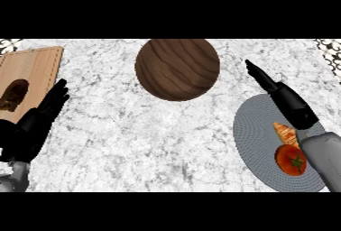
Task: Pick the croissant from the placemat and place it in the bowl
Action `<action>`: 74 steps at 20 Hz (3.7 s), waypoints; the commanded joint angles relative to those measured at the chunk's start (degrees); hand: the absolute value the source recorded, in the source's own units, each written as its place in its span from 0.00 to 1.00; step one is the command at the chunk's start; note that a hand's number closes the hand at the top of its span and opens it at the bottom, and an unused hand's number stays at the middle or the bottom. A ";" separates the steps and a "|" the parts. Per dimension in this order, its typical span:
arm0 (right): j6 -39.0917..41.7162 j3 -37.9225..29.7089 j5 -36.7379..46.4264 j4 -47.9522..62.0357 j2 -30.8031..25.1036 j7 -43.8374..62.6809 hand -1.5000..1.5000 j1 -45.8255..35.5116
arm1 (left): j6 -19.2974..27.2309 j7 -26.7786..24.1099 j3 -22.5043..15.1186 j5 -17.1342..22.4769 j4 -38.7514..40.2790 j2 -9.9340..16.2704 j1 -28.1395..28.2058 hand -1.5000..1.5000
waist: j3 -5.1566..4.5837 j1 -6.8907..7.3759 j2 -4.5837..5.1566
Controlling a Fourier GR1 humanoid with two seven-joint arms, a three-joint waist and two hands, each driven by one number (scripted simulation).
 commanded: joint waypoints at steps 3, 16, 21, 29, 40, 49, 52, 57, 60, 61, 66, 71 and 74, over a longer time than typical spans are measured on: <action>17.92 12.68 -1.84 -6.88 -0.10 -6.86 0.00 5.72 | 3.33 -4.11 4.16 0.06 0.43 -2.21 -1.66 0.50 | -0.36 0.78 -0.92; 4.79 12.00 24.23 -26.20 -25.45 -53.30 0.00 25.30 | 3.80 -10.42 14.92 5.38 3.99 -3.03 -3.07 0.50 | -0.13 -3.67 -1.48; -4.94 0.24 27.58 -28.85 -34.15 -55.17 0.00 31.74 | 2.06 -13.25 15.76 5.73 6.16 -3.87 -1.02 0.50 | -0.28 -3.95 -1.53; -3.54 -14.85 33.66 -35.24 -46.24 -41.83 0.00 36.21 | 2.04 -13.82 15.08 4.87 4.48 -5.05 -0.34 0.50 | -0.42 -3.01 -1.75; 1.16 -23.79 50.29 -42.95 -48.62 -35.83 0.00 50.49 | 1.10 -11.76 16.05 4.44 7.65 -5.41 -4.97 0.50 | -0.31 -3.30 -1.52; 5.88 -16.98 60.75 -38.79 -37.56 -33.65 0.00 42.19 | -0.29 -12.04 15.68 1.76 7.23 -8.08 -6.40 0.50 | -0.26 0.66 -0.77; 5.67 -11.11 65.08 -33.17 -34.08 -33.50 0.00 35.83 | -2.00 -11.36 16.15 1.56 10.45 -7.35 -10.14 0.50 | -0.24 1.36 -0.53; 4.63 -10.45 68.19 -24.82 -28.20 -36.97 0.00 31.65 | -2.09 -11.80 16.51 0.22 10.88 -8.93 -9.18 0.50 | -0.23 1.15 -0.58; 4.84 -8.60 72.58 -19.17 -25.96 -37.24 0.00 27.13 | -2.00 -11.59 15.81 -0.64 6.20 -9.82 -5.69 0.50 | -0.22 1.49 -0.66; 6.84 -8.35 72.63 -19.45 -24.05 -36.11 0.00 25.23 | -3.36 -9.57 17.27 1.01 5.08 -8.65 -6.72 0.50 | -0.23 1.36 -0.70; 0.05 -9.29 76.20 -14.66 -20.65 -41.32 0.00 27.61 | -2.08 -9.22 18.03 -1.18 7.65 -10.42 -9.13 0.50 | -0.24 0.52 -0.76; 0.51 -9.76 77.13 -10.33 -18.27 -46.25 0.00 23.07 | -4.70 -12.07 18.70 -2.32 9.22 -11.16 -7.66 0.50 | -0.25 0.59 -0.72; 2.79 -8.47 79.07 -6.55 -16.65 -48.15 0.00 17.24 | -6.86 -11.34 20.73 -0.71 10.09 -10.17 -8.06 0.50 | -0.25 1.00 -0.65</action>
